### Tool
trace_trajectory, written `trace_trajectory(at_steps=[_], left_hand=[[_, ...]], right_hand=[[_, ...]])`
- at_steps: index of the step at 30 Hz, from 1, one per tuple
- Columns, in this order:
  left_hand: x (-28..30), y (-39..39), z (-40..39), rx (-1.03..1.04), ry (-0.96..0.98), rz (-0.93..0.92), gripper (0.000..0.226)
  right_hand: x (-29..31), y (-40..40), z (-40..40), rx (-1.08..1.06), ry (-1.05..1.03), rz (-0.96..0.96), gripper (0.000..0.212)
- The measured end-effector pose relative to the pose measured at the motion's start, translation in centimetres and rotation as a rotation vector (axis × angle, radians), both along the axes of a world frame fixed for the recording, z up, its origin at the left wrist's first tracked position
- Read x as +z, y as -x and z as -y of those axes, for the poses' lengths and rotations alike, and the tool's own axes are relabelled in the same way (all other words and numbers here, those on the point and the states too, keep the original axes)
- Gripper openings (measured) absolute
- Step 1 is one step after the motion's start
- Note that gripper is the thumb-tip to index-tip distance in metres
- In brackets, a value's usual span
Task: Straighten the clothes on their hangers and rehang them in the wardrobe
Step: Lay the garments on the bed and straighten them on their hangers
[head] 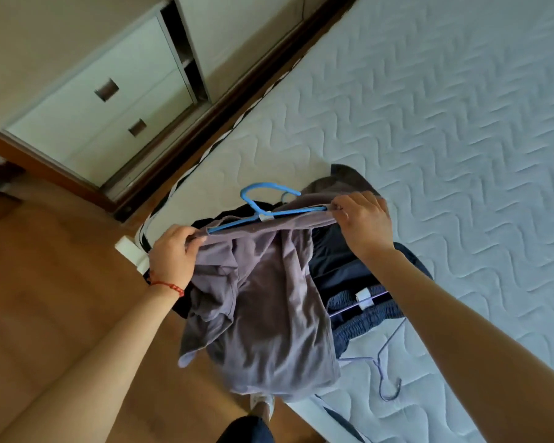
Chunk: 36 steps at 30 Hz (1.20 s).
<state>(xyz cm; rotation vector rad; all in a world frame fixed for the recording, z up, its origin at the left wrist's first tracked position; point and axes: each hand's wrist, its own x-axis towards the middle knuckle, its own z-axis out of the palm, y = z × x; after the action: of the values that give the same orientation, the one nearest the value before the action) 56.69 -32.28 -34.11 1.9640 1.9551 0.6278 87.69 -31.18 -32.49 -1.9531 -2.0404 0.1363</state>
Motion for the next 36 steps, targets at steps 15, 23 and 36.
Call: trace_trajectory(at_steps=[15, 23, 36], left_hand=[[21.4, -10.6, 14.8, 0.022, -0.473, 0.191, 0.019], [32.9, -17.2, 20.2, -0.262, -0.662, 0.313, 0.015], [41.2, -23.3, 30.8, -0.722, -0.771, 0.559, 0.021]], right_hand=[[20.0, -9.8, 20.5, -0.071, -0.395, -0.086, 0.023], [30.2, -15.4, 33.0, -0.284, -0.549, -0.074, 0.028], [40.2, -13.1, 56.3, -0.756, -0.822, -0.010, 0.022]])
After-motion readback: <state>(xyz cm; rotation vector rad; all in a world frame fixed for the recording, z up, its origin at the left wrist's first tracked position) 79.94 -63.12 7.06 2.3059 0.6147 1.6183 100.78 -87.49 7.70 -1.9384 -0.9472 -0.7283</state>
